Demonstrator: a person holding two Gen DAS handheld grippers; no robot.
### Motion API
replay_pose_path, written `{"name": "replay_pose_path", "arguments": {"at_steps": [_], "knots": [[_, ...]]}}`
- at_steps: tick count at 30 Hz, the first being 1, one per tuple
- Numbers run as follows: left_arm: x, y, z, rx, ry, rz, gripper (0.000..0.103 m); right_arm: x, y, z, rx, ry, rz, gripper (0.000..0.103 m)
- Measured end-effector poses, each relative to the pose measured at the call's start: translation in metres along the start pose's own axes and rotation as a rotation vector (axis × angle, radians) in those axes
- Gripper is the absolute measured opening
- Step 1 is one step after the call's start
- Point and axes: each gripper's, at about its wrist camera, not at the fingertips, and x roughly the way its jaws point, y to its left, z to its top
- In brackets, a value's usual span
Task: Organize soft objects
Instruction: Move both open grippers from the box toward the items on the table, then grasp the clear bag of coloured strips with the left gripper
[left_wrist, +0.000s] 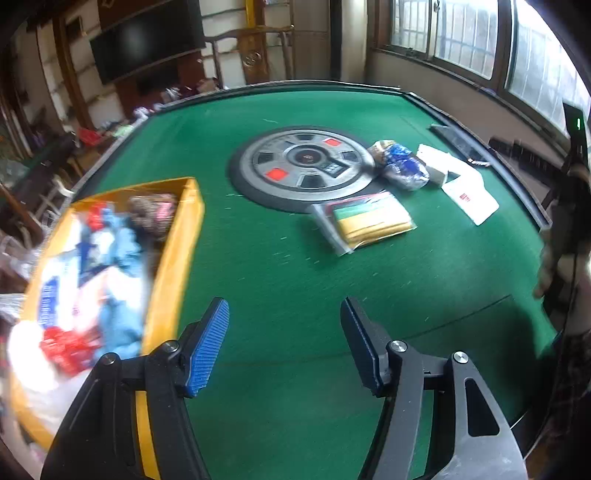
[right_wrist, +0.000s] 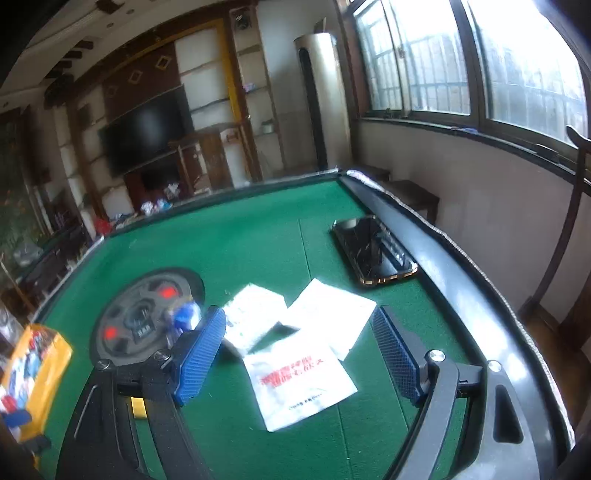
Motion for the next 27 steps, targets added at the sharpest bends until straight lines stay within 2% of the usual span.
{"name": "replay_pose_path", "arguments": {"at_steps": [1,4,8,11,15,18,21,24,27], "knots": [[0.007,-0.001,0.004,-0.011,0.006,-0.040,0.062,0.004,-0.004,0.000,0.014,0.032,0.013,0.078],[0.029,-0.006,0.018,-0.043,0.020,-0.130,0.062,0.004,-0.020,0.001,0.096,0.053,0.054,0.078],[0.055,-0.029,0.048,0.008,0.008,-0.161,0.062,0.007,-0.041,0.003,0.185,0.077,0.065,0.078],[0.068,-0.045,0.071,0.058,-0.033,-0.164,0.062,0.016,-0.060,0.001,0.276,0.116,0.094,0.078],[0.088,-0.054,0.091,0.112,-0.059,-0.185,0.062,0.025,-0.077,-0.003,0.370,0.161,0.111,0.078],[0.109,-0.056,0.099,0.131,-0.010,-0.208,0.062,0.027,-0.083,-0.005,0.396,0.172,0.118,0.078],[0.120,-0.057,0.097,0.112,0.053,-0.305,0.062,0.027,-0.080,-0.005,0.386,0.174,0.117,0.078],[0.115,-0.063,0.091,0.110,0.111,-0.397,0.062,0.032,-0.076,-0.005,0.366,0.190,0.117,0.078],[0.099,-0.085,0.075,0.183,0.170,-0.491,0.062,0.035,-0.075,-0.007,0.362,0.212,0.121,0.078]]}}
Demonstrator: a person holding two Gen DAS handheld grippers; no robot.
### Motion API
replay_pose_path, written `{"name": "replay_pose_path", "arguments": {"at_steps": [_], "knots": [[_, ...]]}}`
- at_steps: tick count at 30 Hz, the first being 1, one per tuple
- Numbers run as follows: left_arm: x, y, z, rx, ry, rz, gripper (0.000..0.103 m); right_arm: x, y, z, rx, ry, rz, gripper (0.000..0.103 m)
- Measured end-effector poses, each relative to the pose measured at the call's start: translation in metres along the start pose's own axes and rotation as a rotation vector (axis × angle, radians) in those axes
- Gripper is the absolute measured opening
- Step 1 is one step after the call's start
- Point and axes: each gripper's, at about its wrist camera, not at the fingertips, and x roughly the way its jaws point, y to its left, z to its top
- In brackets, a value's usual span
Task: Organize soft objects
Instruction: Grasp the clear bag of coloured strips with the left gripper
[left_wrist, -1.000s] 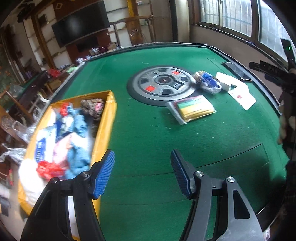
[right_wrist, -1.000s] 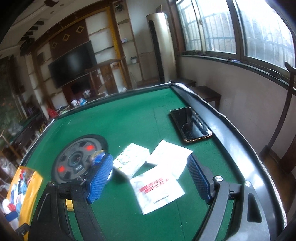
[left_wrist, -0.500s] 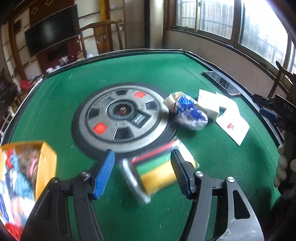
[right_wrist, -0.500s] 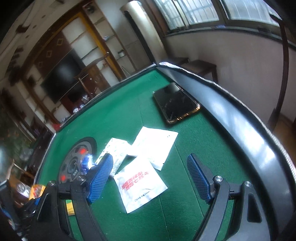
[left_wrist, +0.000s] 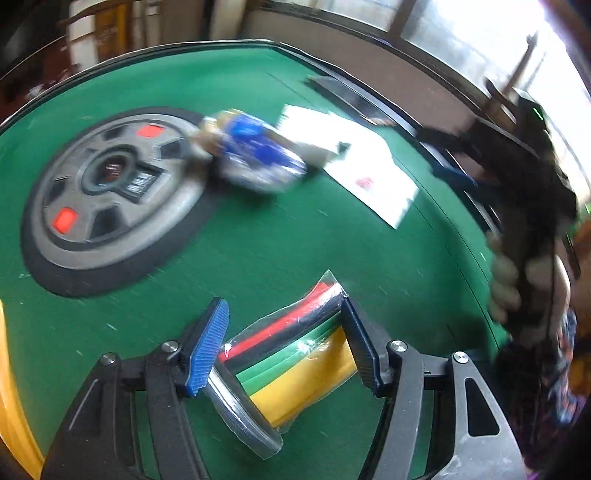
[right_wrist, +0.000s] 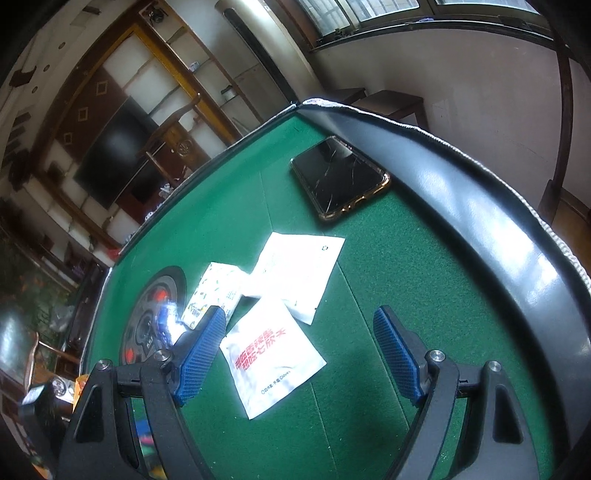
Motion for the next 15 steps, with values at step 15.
{"name": "replay_pose_path", "arguments": {"at_steps": [15], "knots": [[-0.014,-0.067,-0.036,0.343,0.031,0.016,0.075,0.005,-0.004,-0.003,0.021,0.035,0.002,0.078]]}}
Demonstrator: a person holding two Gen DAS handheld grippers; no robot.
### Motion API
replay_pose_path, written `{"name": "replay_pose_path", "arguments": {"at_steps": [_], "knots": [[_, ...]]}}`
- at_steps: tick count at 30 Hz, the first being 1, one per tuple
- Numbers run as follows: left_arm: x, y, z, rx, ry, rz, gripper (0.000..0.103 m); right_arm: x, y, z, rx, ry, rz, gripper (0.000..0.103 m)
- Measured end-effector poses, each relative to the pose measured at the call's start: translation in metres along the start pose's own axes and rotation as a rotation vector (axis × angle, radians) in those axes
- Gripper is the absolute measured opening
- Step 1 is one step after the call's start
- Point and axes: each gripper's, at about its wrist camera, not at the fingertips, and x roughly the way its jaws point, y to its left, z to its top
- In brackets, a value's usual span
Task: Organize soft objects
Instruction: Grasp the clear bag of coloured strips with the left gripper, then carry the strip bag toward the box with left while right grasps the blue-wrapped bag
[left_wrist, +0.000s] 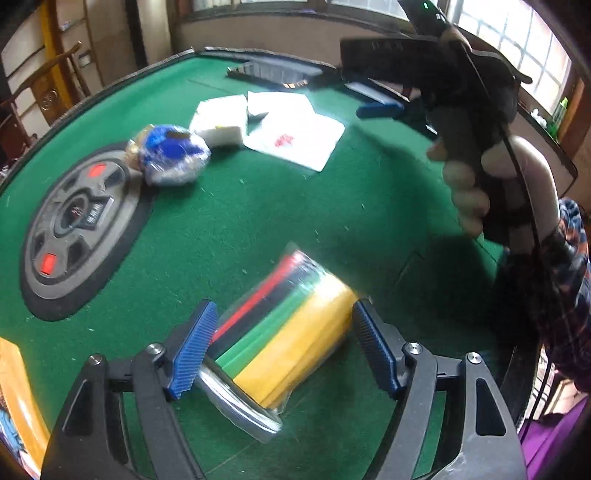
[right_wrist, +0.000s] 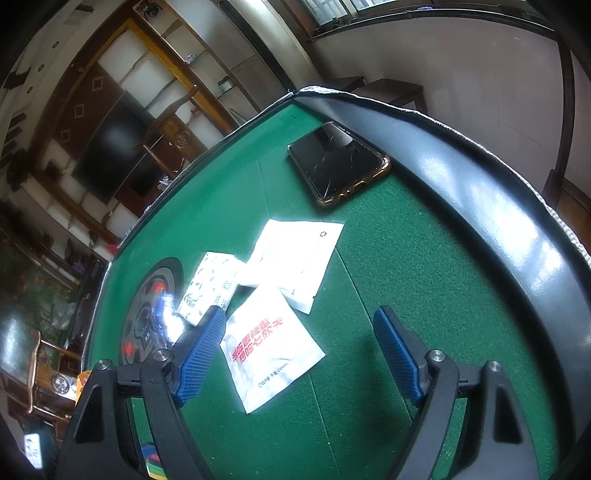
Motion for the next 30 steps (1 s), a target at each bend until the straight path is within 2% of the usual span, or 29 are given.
{"name": "replay_pose_path", "arguments": {"at_steps": [2,4,5,9,11,15,17,18,19,20,21,23,24,25,30], "knots": [[0.008,-0.001,-0.003,0.013,0.034,-0.019,0.076,-0.002,-0.002,0.002,0.009,-0.007,0.006,0.078],[0.012,-0.009,-0.007,0.029,0.050,0.000,0.068,-0.008,-0.007,0.004,0.028,-0.026,0.009,0.078],[0.011,-0.014,-0.008,0.031,0.043,0.033,0.060,-0.010,-0.009,0.005,0.038,-0.036,0.009,0.078],[0.007,-0.023,-0.011,-0.051,0.024,0.051,0.059,-0.014,-0.020,0.008,0.088,-0.052,0.013,0.078],[0.007,-0.027,-0.012,-0.073,0.013,0.059,0.062,-0.011,-0.020,0.008,0.089,-0.042,0.017,0.078],[0.012,-0.031,-0.008,-0.075,-0.016,0.096,0.080,-0.009,-0.015,0.007,0.066,-0.034,0.014,0.078],[0.016,-0.031,-0.006,-0.092,-0.024,0.102,0.081,-0.008,-0.014,0.007,0.061,-0.035,0.013,0.078],[0.017,-0.030,-0.005,-0.100,-0.033,0.102,0.079,-0.008,-0.013,0.007,0.059,-0.034,0.019,0.078],[0.018,-0.031,-0.005,-0.104,-0.046,0.107,0.072,-0.008,-0.013,0.007,0.055,-0.033,0.022,0.078],[0.019,-0.031,-0.005,-0.112,-0.057,0.110,0.048,-0.007,-0.011,0.007,0.046,-0.035,0.021,0.078],[0.019,-0.031,-0.004,-0.118,-0.060,0.110,0.043,-0.008,-0.009,0.006,0.033,-0.039,0.020,0.078],[0.012,-0.031,-0.004,-0.137,-0.076,0.100,0.042,-0.008,-0.004,0.006,0.005,-0.047,0.017,0.078],[0.008,-0.026,-0.006,-0.177,-0.077,0.061,0.042,-0.007,-0.001,0.005,-0.012,-0.049,0.014,0.078],[0.002,-0.021,-0.009,-0.217,-0.094,0.031,0.042,-0.007,0.003,0.004,-0.028,-0.051,0.013,0.078],[-0.038,0.004,-0.035,-0.362,-0.206,-0.024,0.042,-0.006,0.026,-0.006,-0.131,-0.049,0.026,0.078]]}}
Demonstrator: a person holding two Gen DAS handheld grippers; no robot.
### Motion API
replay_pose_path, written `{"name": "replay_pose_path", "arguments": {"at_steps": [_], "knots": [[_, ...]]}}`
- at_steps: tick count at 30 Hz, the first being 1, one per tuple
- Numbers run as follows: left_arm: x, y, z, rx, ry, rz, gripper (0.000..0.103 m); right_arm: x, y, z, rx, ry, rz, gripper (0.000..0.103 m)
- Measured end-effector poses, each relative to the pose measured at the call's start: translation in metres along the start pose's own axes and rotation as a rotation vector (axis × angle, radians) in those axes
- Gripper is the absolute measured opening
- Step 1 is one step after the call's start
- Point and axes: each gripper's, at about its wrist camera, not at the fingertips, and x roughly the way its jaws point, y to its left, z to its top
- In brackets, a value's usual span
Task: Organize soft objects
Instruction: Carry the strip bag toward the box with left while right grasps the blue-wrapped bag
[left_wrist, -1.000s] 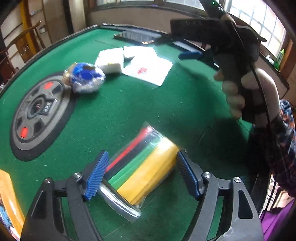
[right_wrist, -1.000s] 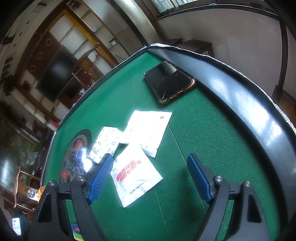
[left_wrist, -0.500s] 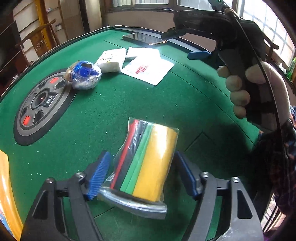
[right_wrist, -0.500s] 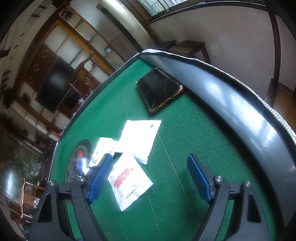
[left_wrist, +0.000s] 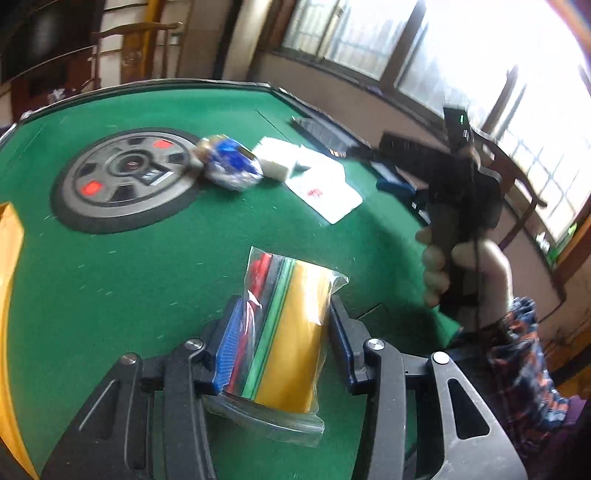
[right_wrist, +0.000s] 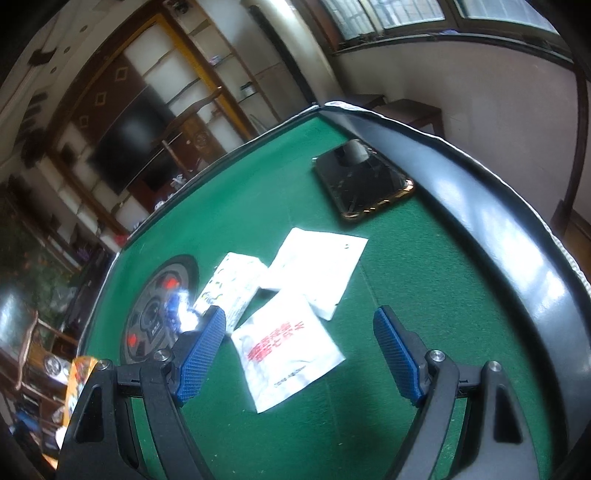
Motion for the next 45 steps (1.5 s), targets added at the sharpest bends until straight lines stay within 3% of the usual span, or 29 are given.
{"name": "replay_pose_path", "arguments": {"at_steps": [5,9,14,20,24,26,30,37,45], "knots": [[-0.048,0.027,-0.014,-0.095,-0.085,-0.015,0.042,0.009,0.047,-0.005,-0.135,0.054,0.042,0.078],[-0.073,0.045,-0.024,-0.130,-0.133,0.002,0.042,0.030,0.101,-0.005,-0.289,0.111,0.026,0.078],[-0.101,0.065,-0.037,-0.167,-0.180,0.020,0.042,0.076,0.159,-0.007,-0.492,0.199,-0.062,0.077],[-0.138,0.107,-0.055,-0.277,-0.252,0.097,0.043,0.118,0.172,-0.022,-0.563,0.247,-0.200,0.073],[-0.163,0.134,-0.069,-0.352,-0.298,0.139,0.043,0.117,0.181,-0.029,-0.609,0.217,-0.251,0.043],[-0.170,0.143,-0.073,-0.372,-0.313,0.156,0.043,0.116,0.181,-0.027,-0.604,0.225,-0.250,0.039],[-0.178,0.155,-0.080,-0.423,-0.349,0.165,0.043,0.104,0.176,-0.020,-0.551,0.218,-0.211,0.035],[-0.191,0.160,-0.091,-0.430,-0.384,0.184,0.043,0.047,0.161,-0.007,-0.415,0.165,-0.064,0.035],[-0.216,0.182,-0.109,-0.474,-0.425,0.242,0.043,0.000,0.187,-0.036,-0.467,0.163,0.058,0.035]]}}
